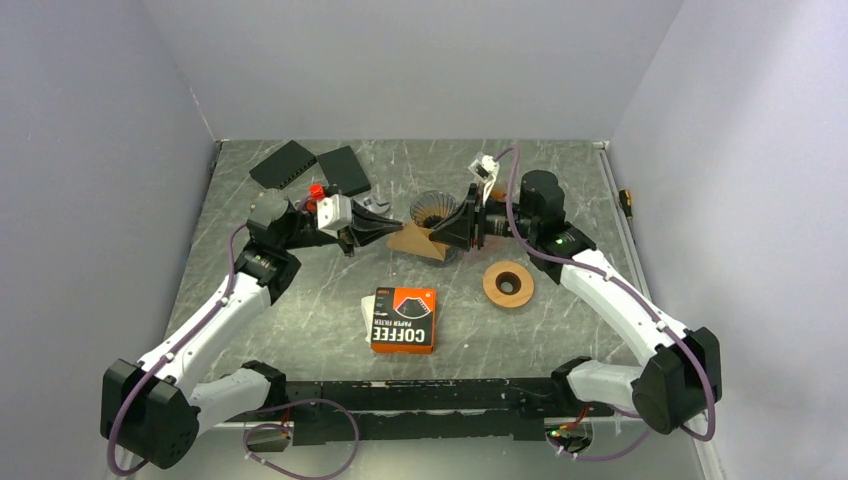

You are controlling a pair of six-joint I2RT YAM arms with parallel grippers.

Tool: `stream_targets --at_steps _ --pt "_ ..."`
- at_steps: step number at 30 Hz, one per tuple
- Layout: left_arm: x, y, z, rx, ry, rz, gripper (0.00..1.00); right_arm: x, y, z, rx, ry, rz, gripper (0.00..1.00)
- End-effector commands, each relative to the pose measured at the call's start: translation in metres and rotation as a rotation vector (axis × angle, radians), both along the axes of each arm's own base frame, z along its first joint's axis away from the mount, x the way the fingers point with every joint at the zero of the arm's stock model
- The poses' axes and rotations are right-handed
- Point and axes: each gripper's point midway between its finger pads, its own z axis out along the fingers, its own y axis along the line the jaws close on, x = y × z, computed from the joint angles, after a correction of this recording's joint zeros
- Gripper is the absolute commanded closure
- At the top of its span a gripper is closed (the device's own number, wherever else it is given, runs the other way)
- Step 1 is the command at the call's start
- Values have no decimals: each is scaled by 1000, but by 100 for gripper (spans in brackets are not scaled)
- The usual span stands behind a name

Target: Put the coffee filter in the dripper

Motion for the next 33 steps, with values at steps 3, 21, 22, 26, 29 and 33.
stream_targets --at_steps 3,21,22,26,29,33 --pt "-2 1 25 -33 -61 18 100 3 9 14 14 -56 34 86" --pt "89 62 2 -73 175 695 0 41 -10 26 -89 -10 -228 100" --pt "93 66 0 -82 222 733 0 44 -11 27 -94 -7 -244 100" --pt "114 100 -19 -87 413 997 0 54 -17 36 -101 -2 -308 100" --pt "120 114 -34 -59 523 1111 0 65 -25 40 -98 26 -372 100" --pt "123 112 -50 15 537 1110 0 81 -36 40 -102 110 -434 100"
